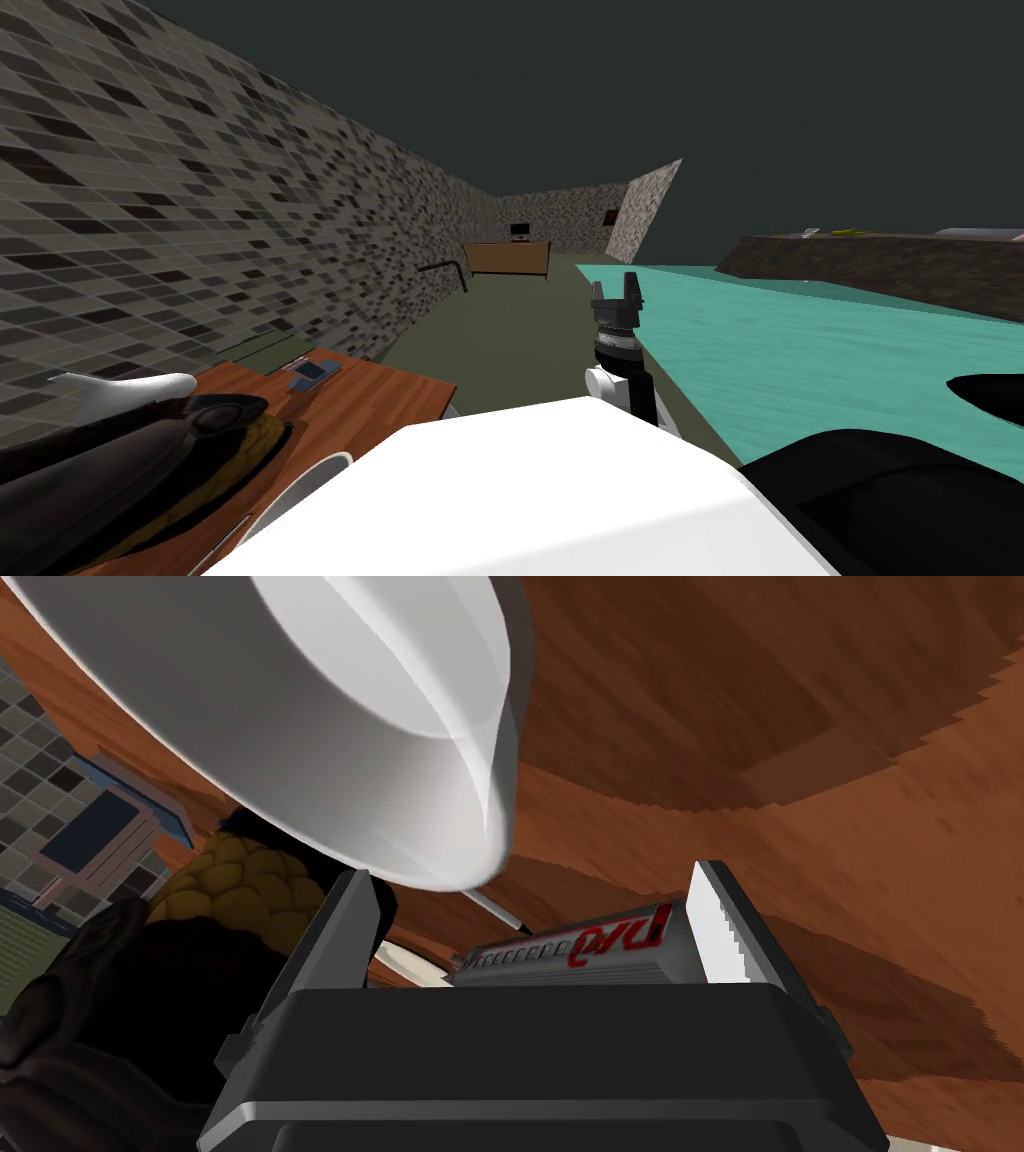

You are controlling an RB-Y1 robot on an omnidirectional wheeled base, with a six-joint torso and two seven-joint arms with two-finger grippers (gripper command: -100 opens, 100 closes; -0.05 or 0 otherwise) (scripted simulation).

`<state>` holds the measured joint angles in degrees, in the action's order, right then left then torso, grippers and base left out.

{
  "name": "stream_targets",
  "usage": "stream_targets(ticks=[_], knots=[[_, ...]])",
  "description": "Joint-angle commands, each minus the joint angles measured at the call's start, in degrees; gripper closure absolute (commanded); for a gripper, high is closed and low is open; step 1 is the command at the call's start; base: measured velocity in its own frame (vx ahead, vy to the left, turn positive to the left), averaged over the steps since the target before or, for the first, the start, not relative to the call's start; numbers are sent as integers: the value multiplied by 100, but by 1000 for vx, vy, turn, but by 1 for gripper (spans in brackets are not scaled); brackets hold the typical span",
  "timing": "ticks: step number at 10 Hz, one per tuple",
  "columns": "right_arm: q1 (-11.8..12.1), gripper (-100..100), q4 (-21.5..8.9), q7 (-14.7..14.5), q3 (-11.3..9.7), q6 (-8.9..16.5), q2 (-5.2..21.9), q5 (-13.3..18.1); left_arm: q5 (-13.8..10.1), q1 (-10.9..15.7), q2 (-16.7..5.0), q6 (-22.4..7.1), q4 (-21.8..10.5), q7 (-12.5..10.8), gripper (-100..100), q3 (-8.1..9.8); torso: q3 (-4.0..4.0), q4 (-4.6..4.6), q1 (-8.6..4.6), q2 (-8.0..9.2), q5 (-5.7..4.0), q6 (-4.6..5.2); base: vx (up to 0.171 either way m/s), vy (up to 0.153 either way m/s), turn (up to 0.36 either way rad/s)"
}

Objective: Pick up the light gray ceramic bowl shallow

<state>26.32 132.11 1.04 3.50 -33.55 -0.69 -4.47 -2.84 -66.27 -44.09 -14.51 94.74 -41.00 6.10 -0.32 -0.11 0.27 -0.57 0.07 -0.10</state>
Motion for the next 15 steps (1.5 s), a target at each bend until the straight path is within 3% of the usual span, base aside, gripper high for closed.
stream_targets(ticks=[1,2,3,4,5,8,9,10,14,15], knots=[[0,0,0,0,0,0,0,0,31,21,27,-138,18,-14,-100,-173,0,0,0,0,0,0,96,53,-98],[0,0,0,0,0,0,0,0,32,32,58,-164,16,-15,-100,-266,3,1,0,5,0,0,74,56,-82],[0,0,0,0,0,0,0,0,34,19,47,-166,55,-11,-100,-200,7,2,1,13,0,-1,30,27,-16],[-1,0,0,0,0,0,0,0,33,18,48,-180,61,-14,0,-209,15,5,-9,27,-2,-2,7,5,1],[-1,0,0,0,0,0,-1,0,35,184,146,-122,-142,83,-100,-238,21,8,-18,37,-4,-3,6,20,-21],[-1,0,0,0,0,0,0,0,39,433,295,-38,-444,228,-100,-284,26,10,-11,46,-2,-2,0,27,-18],[-1,0,0,0,0,0,0,0,33,399,256,-50,-406,191,-100,-282,27,10,-12,46,-2,-2,0,10,-4],[-1,0,0,0,0,0,-1,0,32,409,260,-42,-421,202,100,-284,26,10,-17,46,-4,-3,0,0,0],[-1,0,0,0,-1,0,-1,0,36,406,257,-46,-422,209,100,-288,28,13,-24,47,-8,-5,0,0,-3],[-1,0,0,0,-1,0,-1,0,37,406,257,-47,-422,210,0,-289,29,13,-26,48,-10,-6,0,0,0]])
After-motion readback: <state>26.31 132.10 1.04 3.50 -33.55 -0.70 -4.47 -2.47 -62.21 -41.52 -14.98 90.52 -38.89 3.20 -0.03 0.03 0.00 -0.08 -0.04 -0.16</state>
